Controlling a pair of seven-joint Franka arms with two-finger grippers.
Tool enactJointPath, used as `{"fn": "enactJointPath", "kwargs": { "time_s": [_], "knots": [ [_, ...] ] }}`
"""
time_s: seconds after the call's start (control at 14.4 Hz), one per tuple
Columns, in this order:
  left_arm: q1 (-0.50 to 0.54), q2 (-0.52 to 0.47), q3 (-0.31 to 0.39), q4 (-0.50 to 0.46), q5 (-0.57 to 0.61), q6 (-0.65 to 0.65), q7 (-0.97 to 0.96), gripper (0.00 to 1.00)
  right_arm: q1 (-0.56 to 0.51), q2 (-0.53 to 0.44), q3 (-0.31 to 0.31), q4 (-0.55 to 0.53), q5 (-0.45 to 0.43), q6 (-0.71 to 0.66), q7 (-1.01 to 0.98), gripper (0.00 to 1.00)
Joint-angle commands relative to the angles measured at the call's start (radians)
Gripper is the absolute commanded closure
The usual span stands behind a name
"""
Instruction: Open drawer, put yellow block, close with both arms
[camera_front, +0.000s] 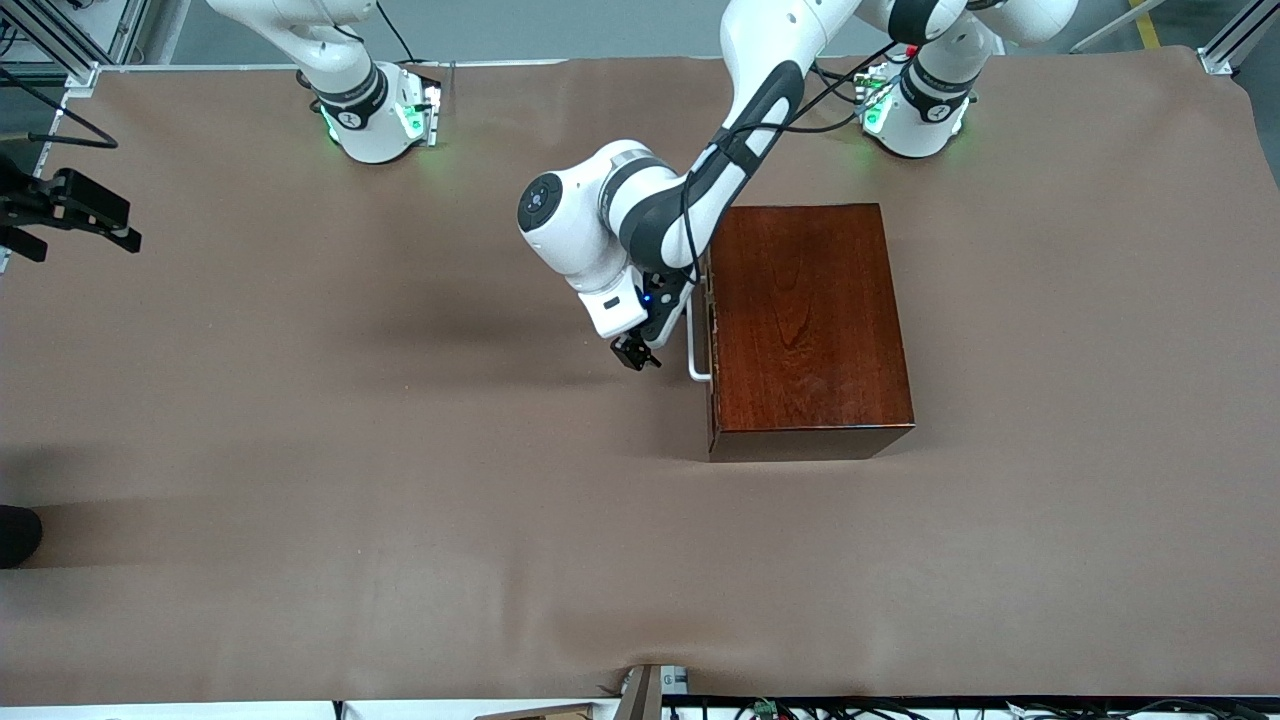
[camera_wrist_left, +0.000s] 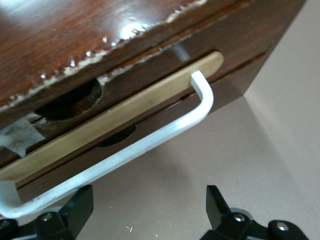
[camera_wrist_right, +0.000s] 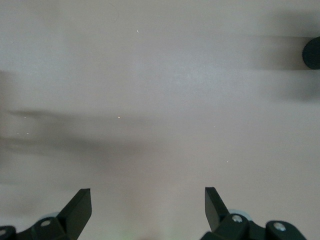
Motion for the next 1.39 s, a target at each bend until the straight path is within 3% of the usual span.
{"fn": "enactJointPath", "kwargs": {
  "time_s": [0.0, 0.55, 1.04, 1.32],
  "knots": [
    [0.010, -0.050, -0.002, -0.010, 0.029, -0.013, 0.109, 0.00, -0.031, 0.003, 0.015, 0.003, -0.009, -0.007, -0.005, 0.00],
    [0.115, -0.275, -0.006, -0.022, 0.000, 0.004, 0.437, 0.00, -0.027, -0.006, 0.024, 0.025, -0.006, -0.058, -0.004, 0.00],
    [0.286, -0.472, -0.008, -0.106, -0.088, -0.011, 0.837, 0.00, -0.027, -0.008, 0.022, 0.028, 0.007, -0.070, -0.002, 0.00],
    [0.376, -0.602, -0.009, -0.175, -0.135, -0.100, 1.086, 0.00, -0.031, -0.009, 0.019, 0.026, 0.008, -0.059, -0.002, 0.00]
  ]
}}
